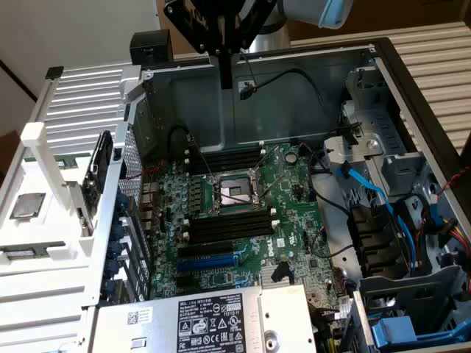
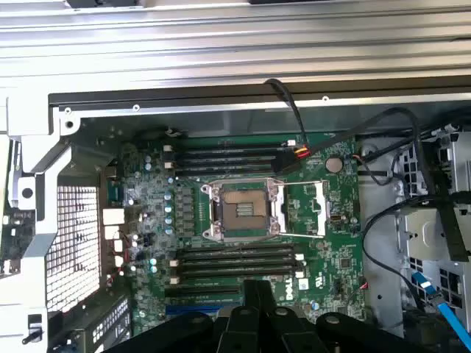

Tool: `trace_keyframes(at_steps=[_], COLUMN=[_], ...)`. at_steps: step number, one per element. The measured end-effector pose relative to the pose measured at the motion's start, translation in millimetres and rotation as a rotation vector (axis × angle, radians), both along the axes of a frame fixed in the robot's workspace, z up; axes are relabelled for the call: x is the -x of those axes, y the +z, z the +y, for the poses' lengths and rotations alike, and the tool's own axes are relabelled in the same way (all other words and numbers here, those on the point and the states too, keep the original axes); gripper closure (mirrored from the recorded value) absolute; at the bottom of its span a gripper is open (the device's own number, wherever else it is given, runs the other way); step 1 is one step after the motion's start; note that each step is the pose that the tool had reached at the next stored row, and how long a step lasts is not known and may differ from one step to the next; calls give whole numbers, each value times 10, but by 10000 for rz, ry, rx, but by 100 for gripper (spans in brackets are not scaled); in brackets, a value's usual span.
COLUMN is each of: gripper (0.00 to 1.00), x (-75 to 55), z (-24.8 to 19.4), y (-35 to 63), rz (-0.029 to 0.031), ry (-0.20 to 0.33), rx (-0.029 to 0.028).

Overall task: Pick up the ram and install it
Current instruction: 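Reach for the ram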

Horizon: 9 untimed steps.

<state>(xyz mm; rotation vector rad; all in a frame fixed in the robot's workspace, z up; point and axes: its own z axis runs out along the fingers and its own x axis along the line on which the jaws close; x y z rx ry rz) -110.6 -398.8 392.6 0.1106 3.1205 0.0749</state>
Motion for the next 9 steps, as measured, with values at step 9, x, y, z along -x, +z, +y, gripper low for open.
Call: trace_keyframes(at_steps=[9], gripper=[90], x=[-19], z=[0], y=[0], rz=[5], ry=[0], rx=[0])
